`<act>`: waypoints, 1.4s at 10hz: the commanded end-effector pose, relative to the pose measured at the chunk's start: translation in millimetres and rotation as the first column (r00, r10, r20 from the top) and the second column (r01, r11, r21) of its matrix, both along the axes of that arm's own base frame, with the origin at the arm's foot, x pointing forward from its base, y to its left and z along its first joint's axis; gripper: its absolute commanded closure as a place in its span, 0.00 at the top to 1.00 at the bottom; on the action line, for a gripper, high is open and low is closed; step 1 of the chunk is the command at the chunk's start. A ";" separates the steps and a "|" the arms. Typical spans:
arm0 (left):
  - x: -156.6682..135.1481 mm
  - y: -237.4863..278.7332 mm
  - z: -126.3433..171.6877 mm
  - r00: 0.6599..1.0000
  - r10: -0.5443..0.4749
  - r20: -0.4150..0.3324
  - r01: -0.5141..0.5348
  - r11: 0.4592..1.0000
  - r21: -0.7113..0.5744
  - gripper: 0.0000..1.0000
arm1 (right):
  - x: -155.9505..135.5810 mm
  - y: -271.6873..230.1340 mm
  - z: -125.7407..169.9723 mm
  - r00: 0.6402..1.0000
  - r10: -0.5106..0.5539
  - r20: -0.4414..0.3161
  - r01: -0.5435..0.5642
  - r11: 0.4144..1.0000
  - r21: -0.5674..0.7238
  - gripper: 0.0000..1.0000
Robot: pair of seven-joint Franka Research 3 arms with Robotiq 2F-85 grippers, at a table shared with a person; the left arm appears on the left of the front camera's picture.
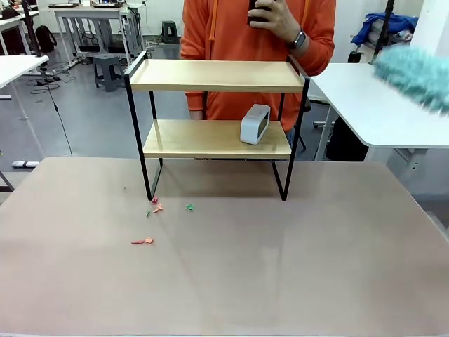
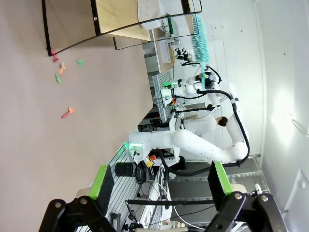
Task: Clean the shelf.
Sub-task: Clean the remaining tier of the Shelf with the Duster once objects are removed, then hand the Duster back to the human.
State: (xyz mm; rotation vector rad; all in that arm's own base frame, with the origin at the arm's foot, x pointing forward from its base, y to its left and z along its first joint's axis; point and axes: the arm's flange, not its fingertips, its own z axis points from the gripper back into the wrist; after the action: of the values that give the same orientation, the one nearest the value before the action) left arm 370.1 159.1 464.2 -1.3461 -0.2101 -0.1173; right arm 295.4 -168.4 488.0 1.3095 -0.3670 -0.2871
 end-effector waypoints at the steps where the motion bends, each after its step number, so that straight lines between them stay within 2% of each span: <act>1: -2.2 -0.6 1.3 1.000 -0.013 0.015 0.014 1.000 -0.004 1.00 | 28.9 16.4 -52.0 0.985 -0.081 -0.155 0.075 0.996 -0.049 0.00; 2: -2.2 -0.6 1.3 1.000 -0.013 0.015 0.014 1.000 -0.004 1.00 | 37.1 25.9 -73.0 0.982 -0.098 -0.159 0.076 0.987 -0.138 0.00; 3: -2.2 -0.6 1.3 1.000 -0.013 0.015 0.014 1.000 -0.004 1.00 | 10.1 4.7 -42.9 0.994 -0.049 -0.093 0.048 0.999 -0.020 0.00; 14: -2.2 -0.6 1.3 1.000 -0.013 0.015 0.014 1.000 -0.004 1.00 | 10.1 4.7 -42.9 0.994 -0.049 -0.093 0.048 0.999 -0.020 0.00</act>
State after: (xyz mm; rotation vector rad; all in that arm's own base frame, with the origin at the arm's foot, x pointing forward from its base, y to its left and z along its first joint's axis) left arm 370.3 159.2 463.8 -1.3463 -0.2093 -0.1168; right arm 305.3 -163.1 441.8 1.2629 -0.3276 -0.3867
